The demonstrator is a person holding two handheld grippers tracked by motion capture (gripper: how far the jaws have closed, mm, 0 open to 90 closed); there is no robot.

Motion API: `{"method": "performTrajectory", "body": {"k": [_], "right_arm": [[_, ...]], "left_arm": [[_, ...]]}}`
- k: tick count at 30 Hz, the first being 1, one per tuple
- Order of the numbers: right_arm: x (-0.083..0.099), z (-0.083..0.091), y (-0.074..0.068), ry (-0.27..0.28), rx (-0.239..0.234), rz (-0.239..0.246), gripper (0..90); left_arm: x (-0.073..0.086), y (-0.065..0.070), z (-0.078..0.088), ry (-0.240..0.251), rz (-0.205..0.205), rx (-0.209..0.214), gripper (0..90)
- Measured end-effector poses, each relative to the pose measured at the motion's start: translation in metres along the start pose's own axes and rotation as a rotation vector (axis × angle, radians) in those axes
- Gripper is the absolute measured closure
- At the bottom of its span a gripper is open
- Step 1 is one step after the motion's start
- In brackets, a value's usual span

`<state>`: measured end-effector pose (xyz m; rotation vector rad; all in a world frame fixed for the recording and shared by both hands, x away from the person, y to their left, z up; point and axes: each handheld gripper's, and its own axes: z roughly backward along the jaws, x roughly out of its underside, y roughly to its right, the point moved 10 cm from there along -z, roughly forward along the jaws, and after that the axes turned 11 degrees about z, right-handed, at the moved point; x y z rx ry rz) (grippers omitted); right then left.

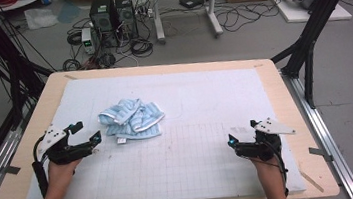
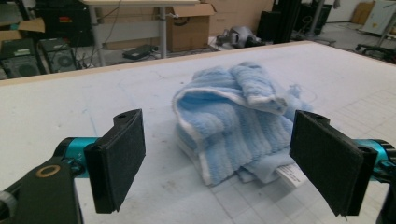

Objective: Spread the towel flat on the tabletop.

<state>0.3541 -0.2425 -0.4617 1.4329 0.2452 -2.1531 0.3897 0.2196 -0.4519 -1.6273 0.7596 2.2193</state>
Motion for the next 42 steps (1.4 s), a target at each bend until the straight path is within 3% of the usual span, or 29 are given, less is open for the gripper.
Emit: {"method": "performTrajectory", "body": {"k": [8, 17, 23, 25, 28, 32, 34, 37, 39, 41, 42], "right_arm": [[-0.003, -0.006, -0.015, -0.026, -0.025, 0.054, 4.3], [0.000, -0.009, -0.019, -0.041, -0.053, 0.051, 4.3], [0.000, -0.010, -0.019, -0.044, -0.050, 0.058, 4.3], [0.000, -0.011, -0.020, -0.049, -0.054, 0.055, 4.3], [0.000, -0.011, -0.021, -0.050, -0.056, 0.055, 4.3], [0.001, -0.013, -0.022, -0.056, -0.060, 0.057, 4.3], [0.002, -0.013, -0.021, -0.056, -0.061, 0.059, 4.3], [0.002, -0.014, -0.022, -0.062, -0.064, 0.057, 4.3], [0.002, -0.016, -0.023, -0.063, -0.068, 0.061, 4.3], [0.002, -0.017, -0.024, -0.066, -0.072, 0.062, 4.3], [0.002, -0.017, -0.024, -0.066, -0.072, 0.062, 4.3]], "left_arm": [[-0.003, 0.014, -0.006, -0.022, -0.031, 0.048, 18.3], [-0.016, 0.028, -0.018, -0.050, -0.071, 0.109, 18.6], [-0.030, 0.039, -0.039, -0.087, -0.102, 0.137, 18.7], [-0.031, 0.042, -0.049, -0.113, -0.123, 0.129, 18.7], [-0.026, 0.042, -0.066, -0.197, -0.144, 0.090, 19.4], [-0.020, 0.039, -0.086, -0.267, -0.129, 0.064, 20.8], [-0.013, 0.037, -0.094, -0.330, -0.123, 0.065, 20.8], [-0.001, 0.028, -0.108, -0.395, -0.127, 0.017, 20.9], [0.002, 0.026, -0.110, -0.408, -0.130, 0.010, 21.4], [0.007, 0.020, -0.114, -0.425, -0.145, -0.020, 30.4], [0.007, 0.018, -0.115, -0.423, -0.146, -0.025, 30.4]]}}
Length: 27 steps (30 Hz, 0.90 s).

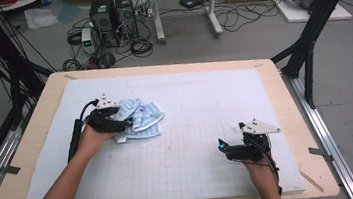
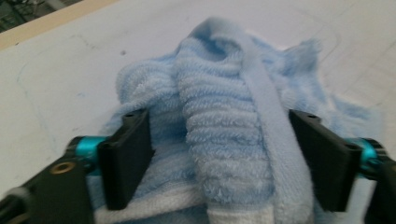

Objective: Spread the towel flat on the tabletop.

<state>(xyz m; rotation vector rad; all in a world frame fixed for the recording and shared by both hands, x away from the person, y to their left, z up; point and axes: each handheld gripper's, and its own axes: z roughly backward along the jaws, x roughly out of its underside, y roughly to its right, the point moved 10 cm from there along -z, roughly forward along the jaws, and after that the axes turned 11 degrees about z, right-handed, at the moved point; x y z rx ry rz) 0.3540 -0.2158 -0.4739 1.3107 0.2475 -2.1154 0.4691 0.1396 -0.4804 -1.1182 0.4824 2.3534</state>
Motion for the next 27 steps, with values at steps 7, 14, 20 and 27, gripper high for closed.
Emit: {"method": "performTrajectory", "body": {"k": [7, 14, 20, 27], "right_arm": [[-0.003, -0.006, -0.005, 0.001, -0.023, -0.003, 4.3], [-0.020, -0.032, -0.033, -0.016, -0.121, 0.013, 4.3], [-0.048, -0.082, -0.082, -0.056, -0.267, 0.089, 6.2], [-0.065, -0.131, -0.114, -0.064, -0.395, 0.132, 31.5]], "left_arm": [[-0.018, -0.001, 0.015, 0.133, 0.047, 0.099, 80.6], [-0.024, -0.009, 0.023, 0.174, 0.069, 0.088, 80.6], [-0.030, -0.025, 0.031, 0.215, 0.107, 0.059, 81.4], [-0.030, -0.033, 0.036, 0.224, 0.133, 0.057, 81.4]]}}
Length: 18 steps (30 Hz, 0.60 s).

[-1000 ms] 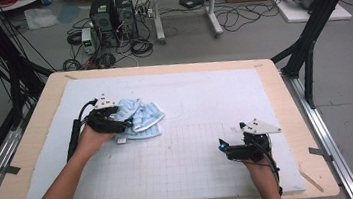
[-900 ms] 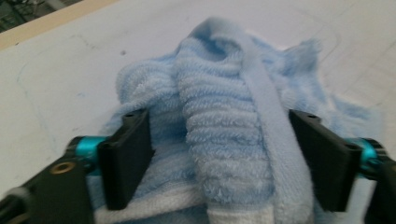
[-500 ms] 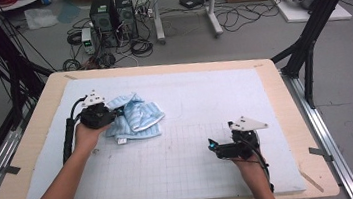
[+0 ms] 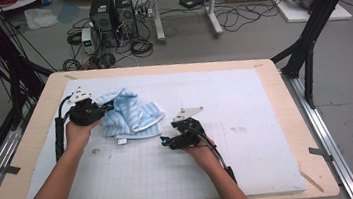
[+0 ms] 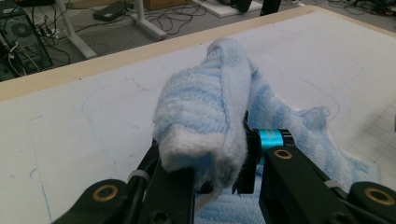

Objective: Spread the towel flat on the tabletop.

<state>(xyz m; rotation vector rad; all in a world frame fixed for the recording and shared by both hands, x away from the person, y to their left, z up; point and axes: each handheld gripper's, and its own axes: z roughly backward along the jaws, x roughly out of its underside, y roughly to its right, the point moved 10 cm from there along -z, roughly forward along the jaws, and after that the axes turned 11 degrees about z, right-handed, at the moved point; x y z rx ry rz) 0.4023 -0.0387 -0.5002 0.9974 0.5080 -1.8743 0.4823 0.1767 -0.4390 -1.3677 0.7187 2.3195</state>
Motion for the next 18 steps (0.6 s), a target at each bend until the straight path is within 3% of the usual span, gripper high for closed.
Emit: {"method": "performTrajectory", "body": {"k": [7, 10, 12, 13, 17, 18], "right_arm": [[-0.014, -0.033, -0.002, -0.021, -0.018, 0.038, 43.9], [-0.016, -0.045, -0.003, -0.065, -0.023, 0.064, 53.3], [-0.017, -0.047, -0.003, -0.081, -0.021, 0.084, 63.7], [-0.016, -0.046, -0.003, -0.094, -0.012, 0.110, 81.8], [-0.013, -0.040, -0.009, -0.118, -0.039, 0.117, 84.7], [-0.011, -0.034, -0.017, -0.127, -0.084, 0.138, 84.9]], "left_arm": [[0.002, 0.000, -0.002, -0.008, 0.003, 0.007, 81.4], [0.002, 0.001, -0.002, -0.009, 0.002, 0.004, 81.3], [0.002, 0.001, -0.001, -0.009, 0.002, 0.008, 81.3], [0.002, 0.001, -0.001, -0.009, 0.004, 0.008, 81.2], [0.001, 0.002, 0.001, -0.007, 0.007, 0.018, 81.0], [0.000, 0.002, 0.002, -0.004, 0.010, 0.023, 80.9]]}}
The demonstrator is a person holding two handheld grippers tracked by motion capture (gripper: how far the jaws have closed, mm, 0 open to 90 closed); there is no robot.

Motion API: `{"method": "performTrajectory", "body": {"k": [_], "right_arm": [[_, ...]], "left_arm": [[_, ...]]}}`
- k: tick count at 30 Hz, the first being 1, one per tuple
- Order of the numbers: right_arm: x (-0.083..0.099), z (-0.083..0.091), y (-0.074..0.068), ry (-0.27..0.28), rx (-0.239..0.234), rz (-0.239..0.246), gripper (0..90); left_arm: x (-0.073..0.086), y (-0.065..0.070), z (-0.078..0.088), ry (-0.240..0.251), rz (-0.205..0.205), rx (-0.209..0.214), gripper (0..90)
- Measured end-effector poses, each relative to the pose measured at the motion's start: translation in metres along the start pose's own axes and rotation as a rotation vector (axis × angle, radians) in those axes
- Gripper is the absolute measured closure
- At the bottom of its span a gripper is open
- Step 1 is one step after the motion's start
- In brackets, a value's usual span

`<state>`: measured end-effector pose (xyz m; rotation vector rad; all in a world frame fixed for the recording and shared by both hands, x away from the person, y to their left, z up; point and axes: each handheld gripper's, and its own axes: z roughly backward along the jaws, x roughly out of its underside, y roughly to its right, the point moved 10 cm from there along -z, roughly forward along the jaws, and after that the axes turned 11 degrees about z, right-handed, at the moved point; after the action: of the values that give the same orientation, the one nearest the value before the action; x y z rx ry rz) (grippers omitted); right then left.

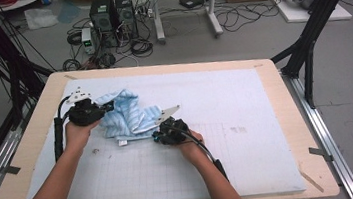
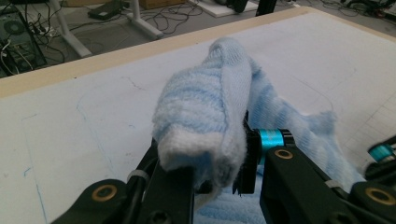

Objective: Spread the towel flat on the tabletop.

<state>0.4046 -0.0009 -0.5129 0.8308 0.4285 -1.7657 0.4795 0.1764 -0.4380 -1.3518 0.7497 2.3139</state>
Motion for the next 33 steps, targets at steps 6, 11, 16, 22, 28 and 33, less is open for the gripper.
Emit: {"method": "performTrajectory", "body": {"k": [6, 11, 16, 22, 28, 33], "right_arm": [[0.014, 0.020, -0.025, 0.003, -0.081, 0.028, 84.9], [0.032, 0.041, -0.041, 0.038, -0.113, -0.008, 84.8], [0.043, 0.059, -0.062, 0.039, -0.149, 0.013, 84.9], [0.047, 0.075, -0.085, 0.064, -0.209, 0.030, 84.8], [0.041, 0.082, -0.069, 0.143, -0.142, -0.045, 59.4], [0.031, 0.104, -0.022, 0.256, 0.049, -0.174, 45.9]], "left_arm": [[0.002, 0.005, 0.001, -0.004, -0.005, 0.019, 80.7], [0.010, 0.014, -0.004, -0.028, -0.030, 0.034, 80.5], [0.016, 0.023, -0.007, -0.041, -0.050, 0.050, 80.2], [0.029, 0.028, -0.007, -0.058, -0.048, 0.051, 79.8], [0.041, 0.025, -0.005, -0.069, -0.021, 0.047, 76.8], [0.048, 0.024, -0.004, -0.079, -0.004, 0.053, 77.8]]}}
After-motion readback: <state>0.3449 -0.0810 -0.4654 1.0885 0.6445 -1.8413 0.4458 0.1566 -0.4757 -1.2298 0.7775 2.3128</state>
